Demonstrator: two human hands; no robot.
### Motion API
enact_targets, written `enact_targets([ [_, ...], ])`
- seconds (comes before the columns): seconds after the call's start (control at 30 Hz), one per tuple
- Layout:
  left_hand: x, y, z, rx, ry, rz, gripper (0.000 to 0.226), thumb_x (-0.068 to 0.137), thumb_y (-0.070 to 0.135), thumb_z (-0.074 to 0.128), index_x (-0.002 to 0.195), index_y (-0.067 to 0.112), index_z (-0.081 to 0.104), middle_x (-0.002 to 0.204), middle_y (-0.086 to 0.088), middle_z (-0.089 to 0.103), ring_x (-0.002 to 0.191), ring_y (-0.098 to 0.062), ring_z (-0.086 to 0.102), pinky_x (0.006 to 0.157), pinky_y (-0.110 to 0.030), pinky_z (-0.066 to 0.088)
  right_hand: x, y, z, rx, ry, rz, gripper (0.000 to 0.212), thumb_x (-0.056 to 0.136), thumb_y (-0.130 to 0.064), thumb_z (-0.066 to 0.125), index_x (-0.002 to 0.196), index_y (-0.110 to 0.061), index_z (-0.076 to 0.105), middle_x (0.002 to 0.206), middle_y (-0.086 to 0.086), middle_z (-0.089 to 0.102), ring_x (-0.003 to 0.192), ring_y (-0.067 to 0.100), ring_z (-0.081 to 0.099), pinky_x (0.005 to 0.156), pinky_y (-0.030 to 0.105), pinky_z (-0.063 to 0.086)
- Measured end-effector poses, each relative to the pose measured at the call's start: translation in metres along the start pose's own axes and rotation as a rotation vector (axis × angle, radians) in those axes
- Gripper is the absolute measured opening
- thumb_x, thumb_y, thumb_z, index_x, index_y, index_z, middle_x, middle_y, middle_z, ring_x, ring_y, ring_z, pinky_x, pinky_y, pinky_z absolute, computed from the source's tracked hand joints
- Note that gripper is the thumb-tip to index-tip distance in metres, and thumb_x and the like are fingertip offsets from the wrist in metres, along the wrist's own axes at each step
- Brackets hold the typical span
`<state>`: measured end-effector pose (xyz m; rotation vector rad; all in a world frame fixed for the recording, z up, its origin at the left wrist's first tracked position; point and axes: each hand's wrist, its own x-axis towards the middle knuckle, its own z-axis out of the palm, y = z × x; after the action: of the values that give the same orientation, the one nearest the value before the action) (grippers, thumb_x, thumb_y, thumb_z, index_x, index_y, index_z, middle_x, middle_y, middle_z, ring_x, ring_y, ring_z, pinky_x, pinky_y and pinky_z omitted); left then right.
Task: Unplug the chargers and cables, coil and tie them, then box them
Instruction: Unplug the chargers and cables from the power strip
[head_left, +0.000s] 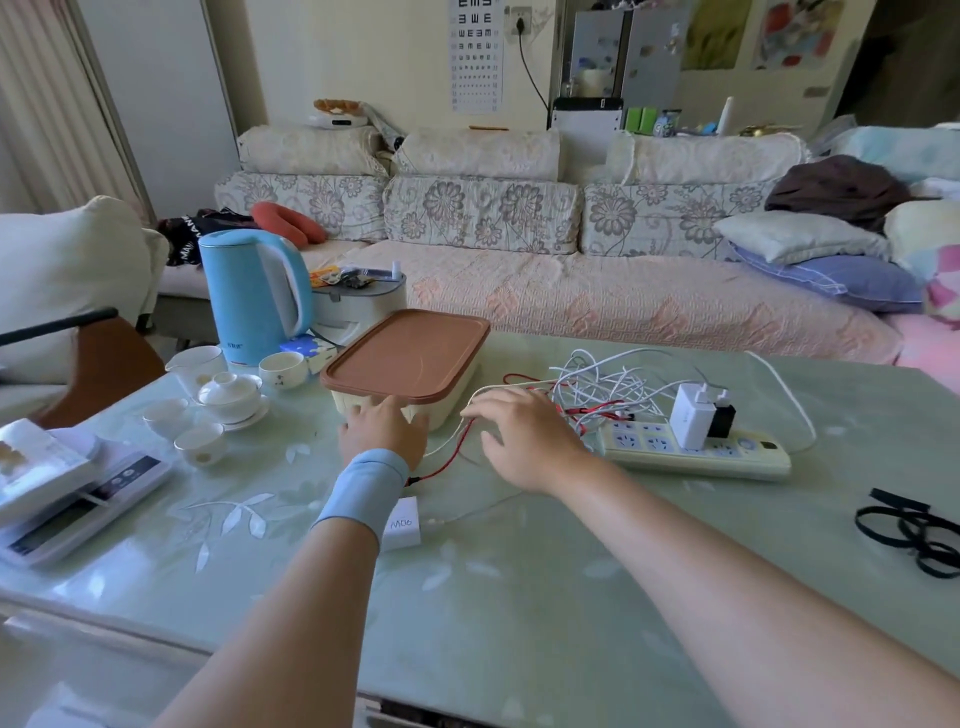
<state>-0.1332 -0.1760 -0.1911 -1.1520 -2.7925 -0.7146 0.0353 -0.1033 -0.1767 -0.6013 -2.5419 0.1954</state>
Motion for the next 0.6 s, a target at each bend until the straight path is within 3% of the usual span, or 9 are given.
enact_targets([
  [0.07,-0.008,0.026,-0.002,-0.191,0.066,0.101,0.030,0.092,0.038,0.049,0.117,0.028,0.064,0.124,-0.003,0.057,0.116,-0.028,0.047,0.096,-0.035,0.037,-0.011,0.013,-0.018,0.028,0.093,0.040,0.029,0.080,-0.006,0.055,0.098,-0.018,0.075,0.103,0.003,0.072,0.099,0.028,0.063,0.092,0.038,0.048],
  [0.17,-0.025,0.071,-0.004,-0.395,0.092,0.314,0.022,0.090,0.028,0.056,0.108,0.024,0.068,0.111,-0.002,0.061,0.103,-0.026,0.055,0.091,-0.035,0.045,-0.032,0.040,-0.047,0.065,0.132,0.204,0.026,0.086,-0.005,0.056,0.094,-0.020,0.075,0.099,-0.003,0.069,0.093,0.021,0.061,0.082,0.029,0.046],
  [0.37,-0.064,0.156,0.017,-0.567,-0.106,0.563,0.018,0.088,0.021,0.057,0.104,0.023,0.066,0.096,0.006,0.065,0.081,-0.014,0.060,0.081,-0.026,0.048,-0.072,0.107,-0.088,0.014,0.309,0.464,0.021,0.085,-0.003,0.054,0.084,-0.020,0.066,0.096,0.000,0.061,0.093,0.024,0.059,0.075,0.030,0.043],
  [0.47,-0.075,0.190,0.040,-0.511,-0.217,0.625,0.019,0.088,0.021,0.057,0.105,0.022,0.066,0.097,0.004,0.068,0.087,-0.016,0.062,0.084,-0.027,0.049,-0.087,0.139,-0.100,-0.047,0.399,0.622,0.016,0.085,-0.003,0.054,0.095,-0.014,0.059,0.106,0.008,0.056,0.100,0.031,0.054,0.077,0.031,0.037],
  [0.6,-0.076,0.224,0.073,-0.399,-0.351,0.637,0.035,0.090,0.025,0.057,0.124,0.014,0.057,0.118,-0.003,0.064,0.109,-0.024,0.058,0.095,-0.032,0.045,-0.102,0.181,-0.104,-0.027,0.299,0.815,0.044,0.085,-0.003,0.052,0.128,-0.014,0.048,0.132,0.011,0.049,0.121,0.031,0.048,0.094,0.037,0.041],
])
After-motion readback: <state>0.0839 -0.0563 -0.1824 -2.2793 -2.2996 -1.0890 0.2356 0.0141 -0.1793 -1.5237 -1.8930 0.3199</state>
